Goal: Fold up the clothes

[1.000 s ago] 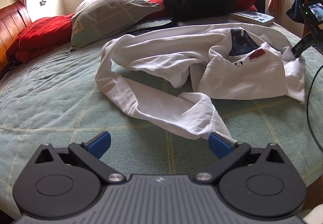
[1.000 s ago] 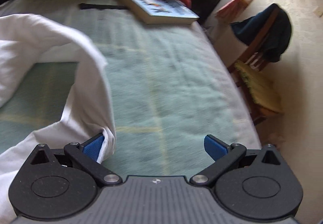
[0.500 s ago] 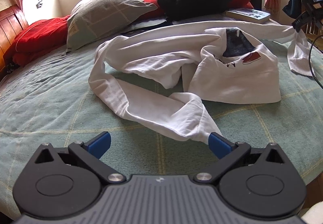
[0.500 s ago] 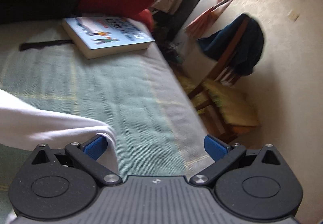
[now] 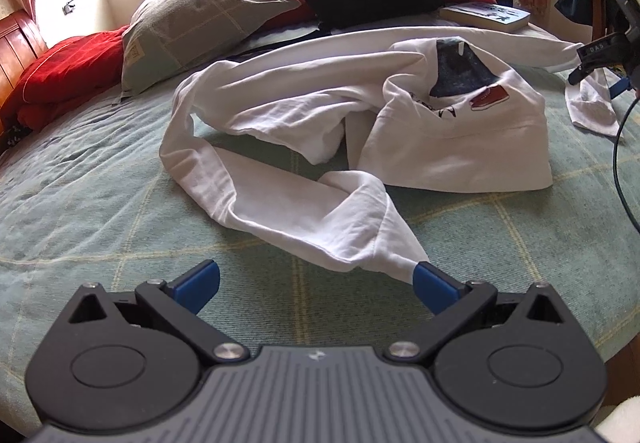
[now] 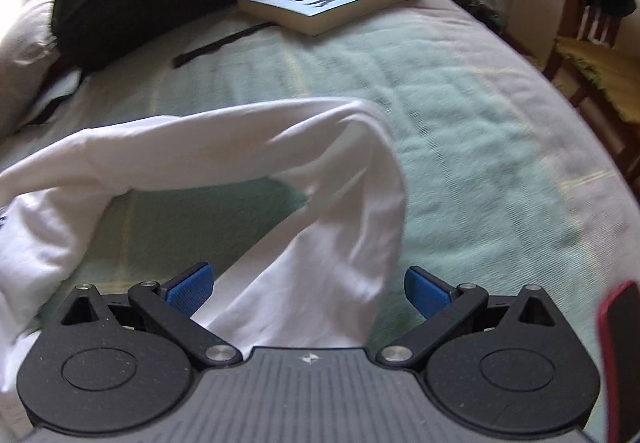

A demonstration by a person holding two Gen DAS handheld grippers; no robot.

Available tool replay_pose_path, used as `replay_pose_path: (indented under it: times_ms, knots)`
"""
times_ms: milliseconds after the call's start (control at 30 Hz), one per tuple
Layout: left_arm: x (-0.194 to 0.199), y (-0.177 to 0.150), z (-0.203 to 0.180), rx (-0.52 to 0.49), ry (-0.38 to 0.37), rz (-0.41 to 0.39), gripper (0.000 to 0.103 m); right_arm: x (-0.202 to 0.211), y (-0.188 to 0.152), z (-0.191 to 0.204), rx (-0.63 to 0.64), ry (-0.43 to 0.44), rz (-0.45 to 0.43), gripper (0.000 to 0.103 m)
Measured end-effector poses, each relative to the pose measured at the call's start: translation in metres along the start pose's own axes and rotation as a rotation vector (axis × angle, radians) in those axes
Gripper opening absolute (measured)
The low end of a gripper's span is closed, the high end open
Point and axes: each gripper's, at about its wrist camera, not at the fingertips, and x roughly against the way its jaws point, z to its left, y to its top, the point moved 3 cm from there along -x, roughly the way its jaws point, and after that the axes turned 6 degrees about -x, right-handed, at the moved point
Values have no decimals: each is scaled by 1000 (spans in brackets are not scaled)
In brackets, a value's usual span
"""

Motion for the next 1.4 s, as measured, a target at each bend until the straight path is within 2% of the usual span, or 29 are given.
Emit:
replay_pose_path:
  times_ms: [233, 400, 533, 833, 933, 967, 1067, 1267, 1400]
  knots:
    - [0, 1, -10, -22, -10, 5, 102, 5, -18, 11, 26, 134, -5, 103]
    - [1, 0, -14, -27, -12, 6, 102, 1, -23, -2, 12, 64, -14, 103]
    - [2, 1, -19, -37, -19, 3, 102, 4, -27, 6, 5, 106, -23, 103]
    - [3, -2, -20, -37, -7, 9, 102, -7, -23, 22, 159, -122, 37, 103]
    - [2, -3, -15, -22, -1, 12, 102, -6, -14, 7, 189, -284, 24, 103]
    - [2, -3, -14, -22, -3, 11, 102, -5, -11, 2, 171, -300, 24, 103]
    - [0, -2, -14, -23, -5, 12, 102, -2, -3, -9, 65, -235, 38, 103]
    - [-2, -2, -15, -25, -5, 17, 102, -12, -5, 11, 98, -163, 60, 103]
    - [-4, -2, -15, -27, -4, 20, 102, -18, -6, 3, 144, -223, 67, 103]
